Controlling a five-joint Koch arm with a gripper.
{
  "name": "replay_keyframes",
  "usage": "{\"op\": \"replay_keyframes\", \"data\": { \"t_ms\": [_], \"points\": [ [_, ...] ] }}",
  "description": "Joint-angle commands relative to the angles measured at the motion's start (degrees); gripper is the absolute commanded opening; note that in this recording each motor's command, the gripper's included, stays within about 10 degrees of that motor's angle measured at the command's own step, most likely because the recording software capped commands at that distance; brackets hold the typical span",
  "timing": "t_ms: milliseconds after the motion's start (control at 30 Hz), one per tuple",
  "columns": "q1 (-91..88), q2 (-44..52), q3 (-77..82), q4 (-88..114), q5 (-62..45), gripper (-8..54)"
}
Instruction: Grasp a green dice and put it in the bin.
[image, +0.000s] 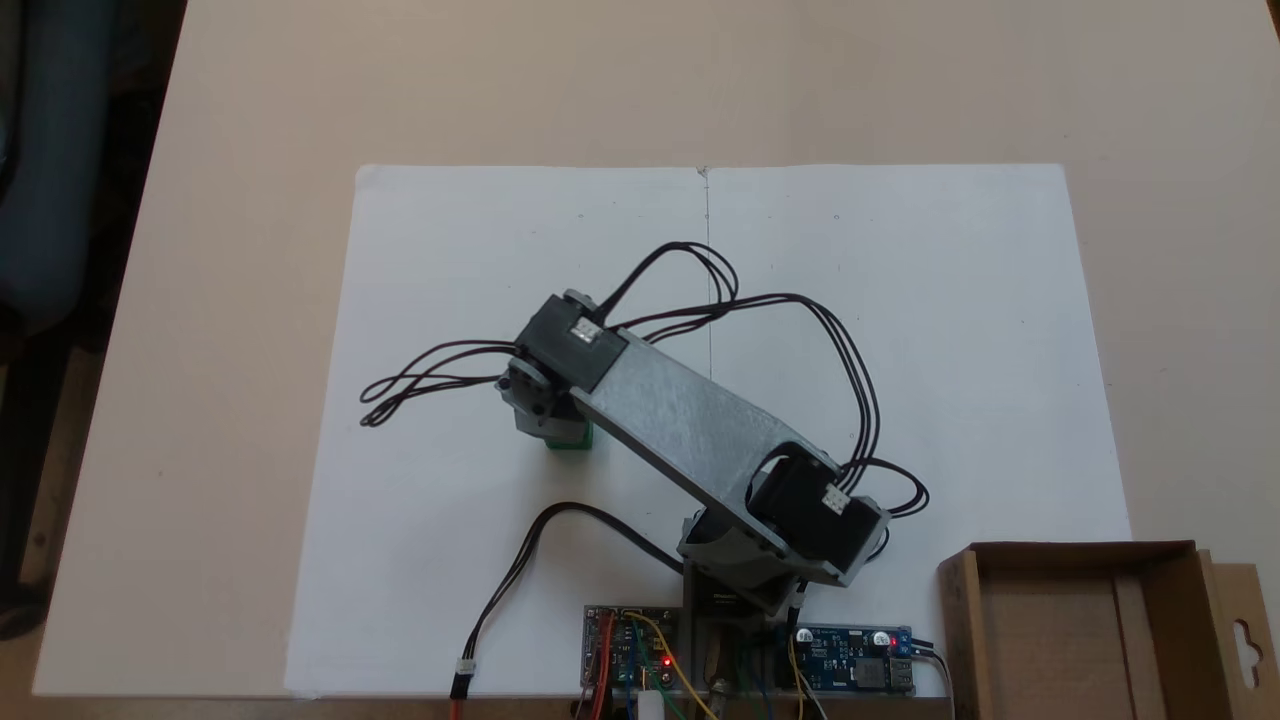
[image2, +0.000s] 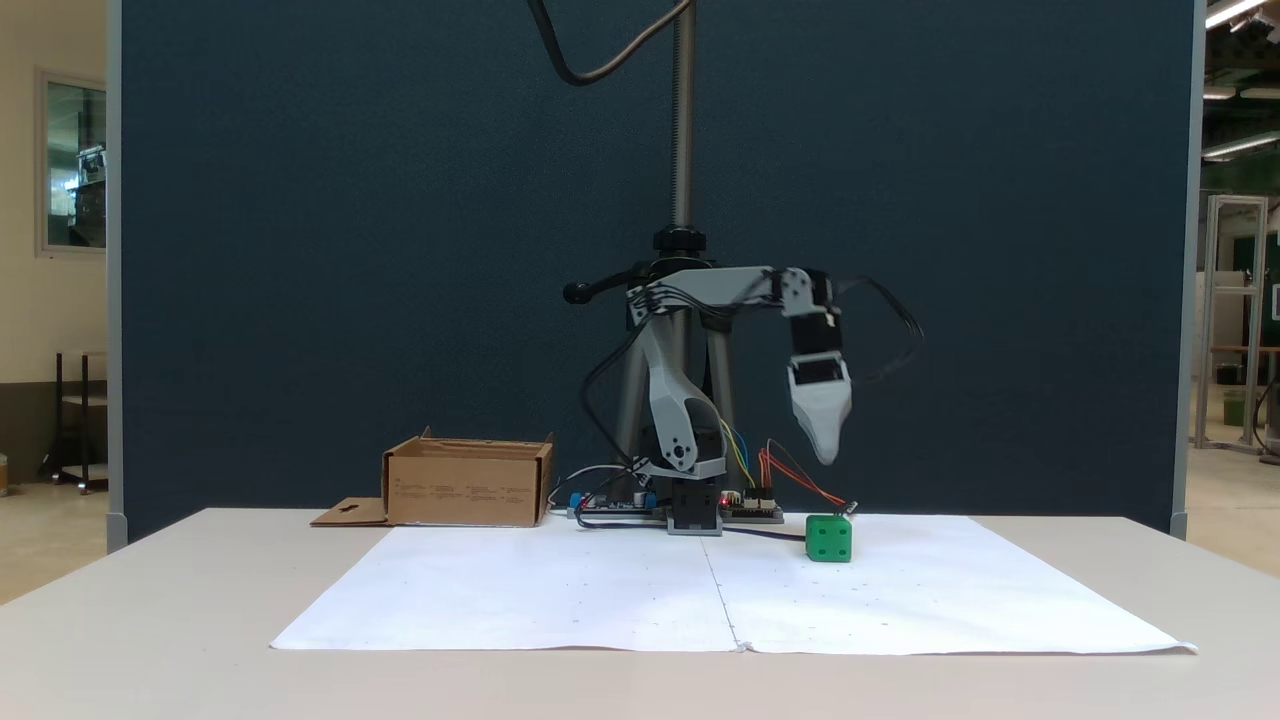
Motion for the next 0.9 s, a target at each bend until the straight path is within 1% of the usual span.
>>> {"op": "replay_keyframes", "data": {
  "t_ms": [0, 233, 533, 867],
  "points": [
    [-1.14, -1.05, -1.67, -2.72, 3.52, 42.4],
    [-4.83, -3.08, -1.49, -3.25, 3.25, 42.4],
    [-4.39, -3.25, 0.09, -4.92, 2.46, 42.4],
    [-3.08, 0.62, 5.27, -8.17, 1.49, 42.2]
  ]
}}
